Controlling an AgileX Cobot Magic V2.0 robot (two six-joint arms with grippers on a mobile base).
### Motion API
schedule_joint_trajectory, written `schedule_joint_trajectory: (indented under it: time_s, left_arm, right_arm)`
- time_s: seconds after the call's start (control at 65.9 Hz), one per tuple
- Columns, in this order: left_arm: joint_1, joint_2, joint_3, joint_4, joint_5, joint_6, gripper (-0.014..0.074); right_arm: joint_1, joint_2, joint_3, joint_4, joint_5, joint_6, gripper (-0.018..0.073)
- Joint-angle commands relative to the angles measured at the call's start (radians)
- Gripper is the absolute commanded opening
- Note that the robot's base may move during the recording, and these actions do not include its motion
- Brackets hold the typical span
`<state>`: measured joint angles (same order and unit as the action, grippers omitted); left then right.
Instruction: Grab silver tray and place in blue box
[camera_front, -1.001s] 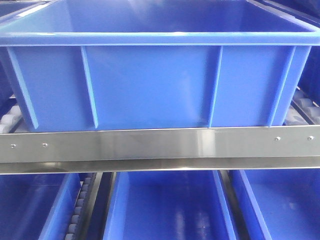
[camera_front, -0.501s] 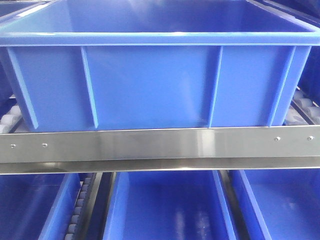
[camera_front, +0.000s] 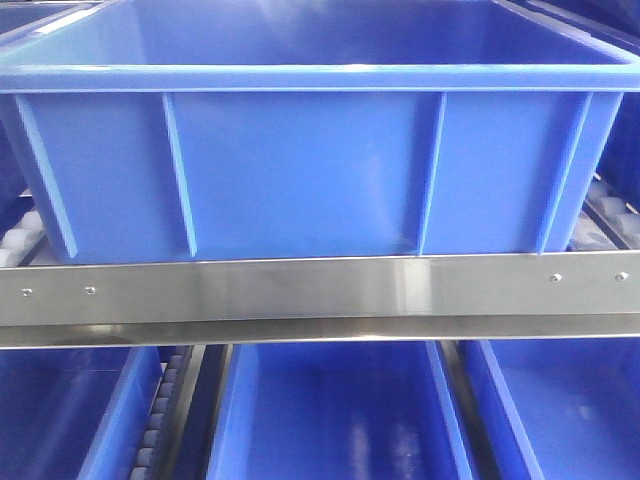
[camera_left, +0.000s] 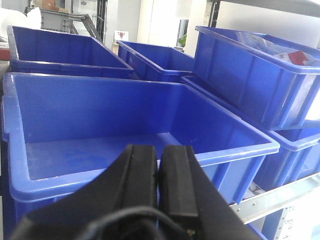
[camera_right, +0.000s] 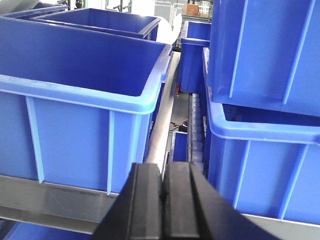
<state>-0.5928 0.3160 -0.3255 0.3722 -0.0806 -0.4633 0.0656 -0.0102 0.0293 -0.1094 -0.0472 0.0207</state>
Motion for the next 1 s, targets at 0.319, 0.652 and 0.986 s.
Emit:
schedule_joint_trajectory:
  time_s: [0.319, 0.652, 0.986]
  left_arm:
    - [-0.006, 0.010, -0.029, -0.004, -0.080, 0.000, 0.0001]
    - [-0.006, 0.010, -0.029, -0.004, -0.080, 0.000, 0.0001]
    - [-0.006, 0.010, -0.027, 0.007, -0.012, 0.000, 0.0001]
  right_arm:
    - [-0.008, -0.021, -0.019, -0.014, -0.084, 0.001, 0.0052]
    - [-0.008, -0.021, -0.019, -0.014, -0.084, 0.001, 0.0052]
    - [-0.008, -0.021, -0.019, -0.014, -0.084, 0.001, 0.0052]
